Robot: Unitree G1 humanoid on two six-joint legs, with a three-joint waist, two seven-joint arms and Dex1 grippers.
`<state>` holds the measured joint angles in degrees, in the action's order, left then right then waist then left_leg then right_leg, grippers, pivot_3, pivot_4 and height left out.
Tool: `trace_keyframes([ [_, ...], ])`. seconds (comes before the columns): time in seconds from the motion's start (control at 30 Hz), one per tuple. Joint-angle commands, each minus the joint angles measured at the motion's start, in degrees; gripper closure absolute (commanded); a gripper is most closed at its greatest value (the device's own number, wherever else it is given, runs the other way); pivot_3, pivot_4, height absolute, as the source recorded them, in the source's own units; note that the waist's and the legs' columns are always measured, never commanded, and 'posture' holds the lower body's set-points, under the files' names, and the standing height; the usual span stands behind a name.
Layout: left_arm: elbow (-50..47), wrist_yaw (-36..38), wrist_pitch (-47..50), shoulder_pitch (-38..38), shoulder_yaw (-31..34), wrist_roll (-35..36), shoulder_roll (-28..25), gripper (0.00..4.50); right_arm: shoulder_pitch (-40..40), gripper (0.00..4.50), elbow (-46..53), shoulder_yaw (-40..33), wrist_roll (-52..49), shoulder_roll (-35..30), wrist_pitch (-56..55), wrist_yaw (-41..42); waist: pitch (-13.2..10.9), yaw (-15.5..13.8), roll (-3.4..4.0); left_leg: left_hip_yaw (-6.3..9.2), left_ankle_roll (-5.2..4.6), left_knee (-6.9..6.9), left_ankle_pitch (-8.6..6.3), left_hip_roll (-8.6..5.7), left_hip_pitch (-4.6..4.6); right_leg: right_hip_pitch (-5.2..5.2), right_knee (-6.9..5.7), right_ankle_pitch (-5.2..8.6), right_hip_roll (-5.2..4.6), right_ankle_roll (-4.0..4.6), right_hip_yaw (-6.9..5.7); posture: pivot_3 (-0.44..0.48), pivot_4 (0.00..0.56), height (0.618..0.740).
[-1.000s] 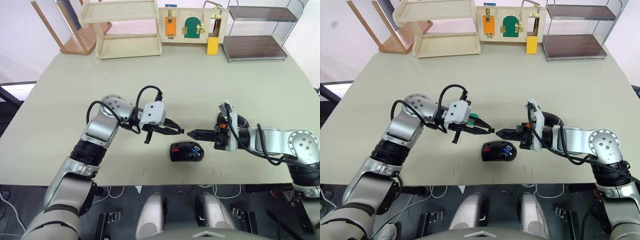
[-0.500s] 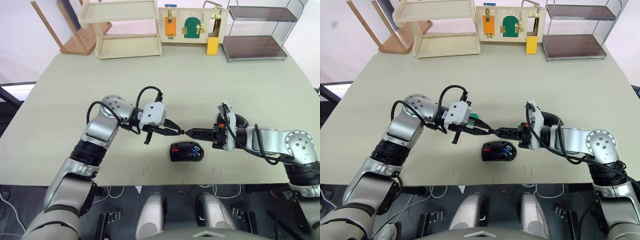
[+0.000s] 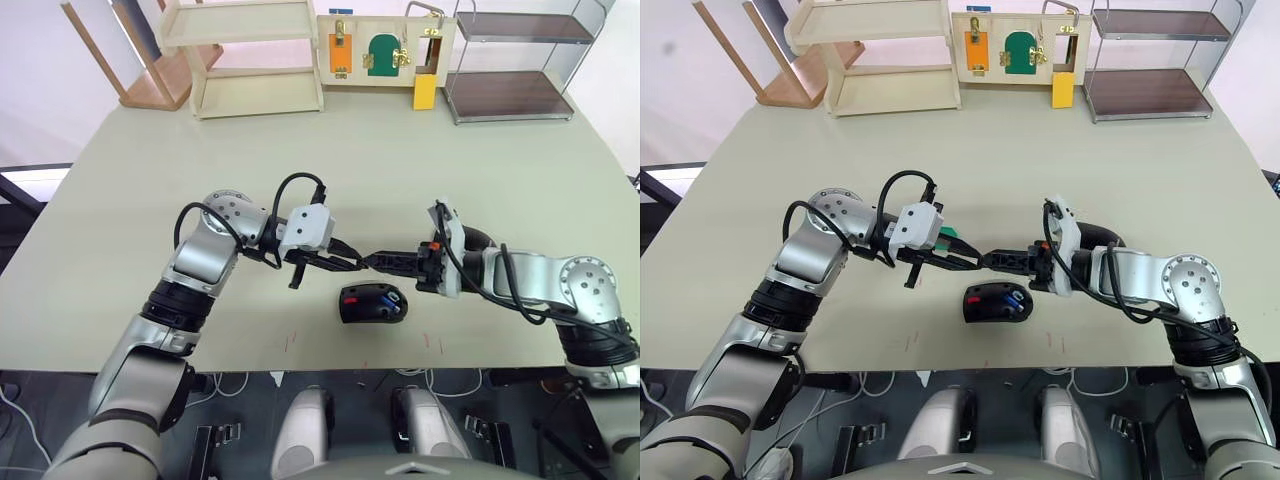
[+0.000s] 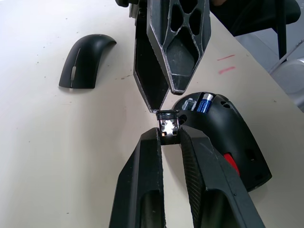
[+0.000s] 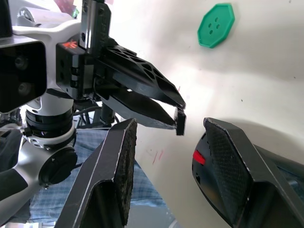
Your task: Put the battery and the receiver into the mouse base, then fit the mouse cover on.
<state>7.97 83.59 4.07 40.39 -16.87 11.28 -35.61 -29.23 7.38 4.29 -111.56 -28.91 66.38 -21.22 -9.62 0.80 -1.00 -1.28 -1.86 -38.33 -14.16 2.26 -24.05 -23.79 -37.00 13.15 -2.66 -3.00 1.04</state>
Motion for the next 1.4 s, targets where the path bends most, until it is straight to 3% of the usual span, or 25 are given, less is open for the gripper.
trace_keyframes([
  [0.03, -2.0, 0.0, 0.2, 0.9, 0.7, 0.6, 0.0, 4.39, -1.1, 2.15, 0.6, -0.2, -1.4, 0.4, -0.4, -0.5, 0.0, 0.0, 0.0, 0.0, 0.0, 0.0, 0.0, 0.0, 0.0, 0.0, 0.0, 0.0, 0.0, 0.0, 0.0, 0.0, 0.15, 0.74],
  [0.63, -2.8, -0.1, 0.8, 0.9, 0.7, 0.6, 0.0, 4.39, -1.1, 2.15, 0.6, 0.4, -1.4, 1.2, 0.1, -2.0, 0.0, 0.0, 0.0, -0.01, 0.0, 0.0, 0.0, 0.0, 0.0, 0.0, -0.01, 0.0, 0.0, 0.0, 0.01, 0.0, 0.15, 0.74],
  [0.7, -2.8, -0.1, 0.8, 0.9, 0.7, 0.6, 0.0, 4.39, -1.1, 2.7, 0.6, 0.4, -1.4, 1.3, 0.0, -2.1, 0.0, 0.0, 0.0, 0.0, 0.0, 0.0, 0.0, 0.0, 0.0, 0.0, -0.01, 0.0, 0.0, 0.0, 0.0, 0.0, 0.15, 0.74],
  [0.73, -2.9, 0.0, 0.9, 0.8, 0.7, 0.7, 0.0, 4.39, -1.1, 2.73, 0.6, 0.5, -1.4, 1.3, 0.0, -2.1, 0.0, 0.0, 0.0, 0.0, 0.0, 0.0, 0.0, 0.0, 0.0, 0.0, -0.01, 0.0, 0.0, 0.0, 0.0, 0.0, 0.15, 0.74],
  [0.77, -2.8, 0.0, 0.9, 0.8, 0.7, 0.7, 0.0, 4.39, -1.1, 3.41, 0.6, 0.6, -1.4, 1.3, 0.0, -2.2, 0.0, 0.0, 0.0, 0.0, 0.0, 0.0, 0.0, 0.0, 0.0, 0.0, -0.01, 0.0, 0.0, 0.0, 0.0, 0.0, 0.15, 0.74],
  [0.87, -2.7, -0.1, 0.9, 1.0, 0.7, 0.7, 0.1, 4.39, -1.1, 4.31, 0.5, 0.7, -1.4, 1.5, -0.1, -2.3, 0.0, 0.0, 0.0, 0.0, 0.0, 0.0, 0.0, 0.0, 0.0, 0.0, -0.01, 0.0, 0.0, 0.0, 0.0, 0.0, 0.15, 0.74],
  [1.4, -2.8, 0.3, 0.7, 0.6, 0.6, 0.7, 0.0, 4.39, -0.9, 4.31, 0.9, 0.6, -1.4, 1.7, -0.3, -2.1, 0.0, 0.0, 0.0, 0.0, 0.0, 0.0, 0.0, 0.0, 0.0, 0.0, -0.01, 0.0, 0.0, 0.0, 0.0, 0.0, 0.15, 0.74],
])
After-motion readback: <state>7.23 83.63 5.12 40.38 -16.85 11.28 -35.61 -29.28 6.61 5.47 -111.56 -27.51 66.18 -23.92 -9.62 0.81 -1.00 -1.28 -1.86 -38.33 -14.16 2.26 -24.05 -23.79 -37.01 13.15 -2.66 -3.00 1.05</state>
